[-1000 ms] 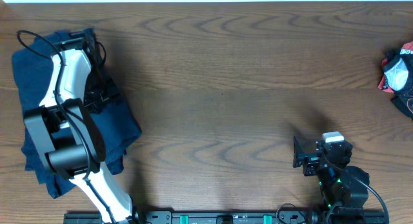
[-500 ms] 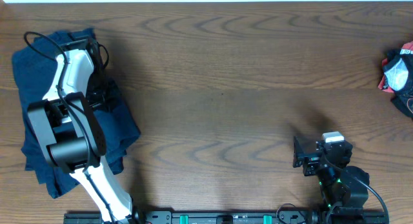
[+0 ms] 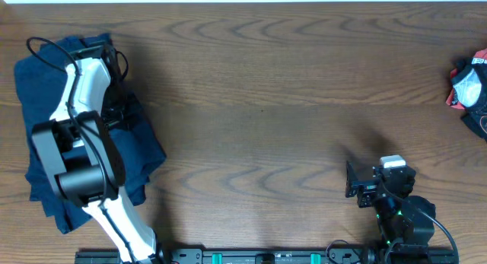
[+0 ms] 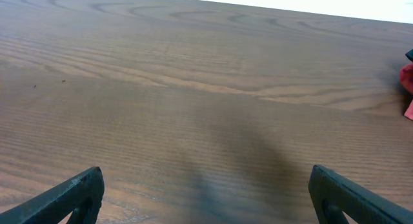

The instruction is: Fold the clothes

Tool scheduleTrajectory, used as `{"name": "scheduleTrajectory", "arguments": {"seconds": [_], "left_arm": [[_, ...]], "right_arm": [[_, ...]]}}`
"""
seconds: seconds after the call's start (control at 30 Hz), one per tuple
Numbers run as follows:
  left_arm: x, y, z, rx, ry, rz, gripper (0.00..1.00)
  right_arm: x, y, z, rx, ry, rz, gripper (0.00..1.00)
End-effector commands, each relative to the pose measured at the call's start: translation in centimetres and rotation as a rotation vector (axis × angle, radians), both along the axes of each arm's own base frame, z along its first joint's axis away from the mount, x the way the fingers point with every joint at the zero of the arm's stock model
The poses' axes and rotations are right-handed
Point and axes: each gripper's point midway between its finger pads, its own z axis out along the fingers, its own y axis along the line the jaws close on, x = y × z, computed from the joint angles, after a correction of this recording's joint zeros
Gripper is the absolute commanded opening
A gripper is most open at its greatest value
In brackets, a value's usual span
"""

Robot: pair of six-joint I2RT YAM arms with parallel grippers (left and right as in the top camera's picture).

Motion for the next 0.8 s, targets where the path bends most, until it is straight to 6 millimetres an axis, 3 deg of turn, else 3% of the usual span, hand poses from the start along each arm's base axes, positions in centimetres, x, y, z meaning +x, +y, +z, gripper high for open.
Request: {"name": "scheduleTrajectory", "arguments": {"seconds": [0.0,0.33,0.53,0.77], "left_arm": [[0.9,-0.8,5.0,0.028,-0.141,-0.013,0.06],[-0.6,-1.9,16.7,0.091,-0.476,-0.015,0.06],[-2.6,-2.7,22.1,0.117,-0.646,-0.029,0.06],[-4.7,-7.4,27.4,0.091,-0.847,-0.163,0.06]], "right_arm": [[0.0,-0.2,-0.1,0.009,0.0,-0.014,0.99],[0.0,-0.2,-0.1,0.009,0.0,-0.014,0.99],[0.0,-0.2,-0.1,0.009,0.0,-0.014,0.99],[0.0,-0.2,-0.1,0.009,0.0,-0.014,0.99]]}}
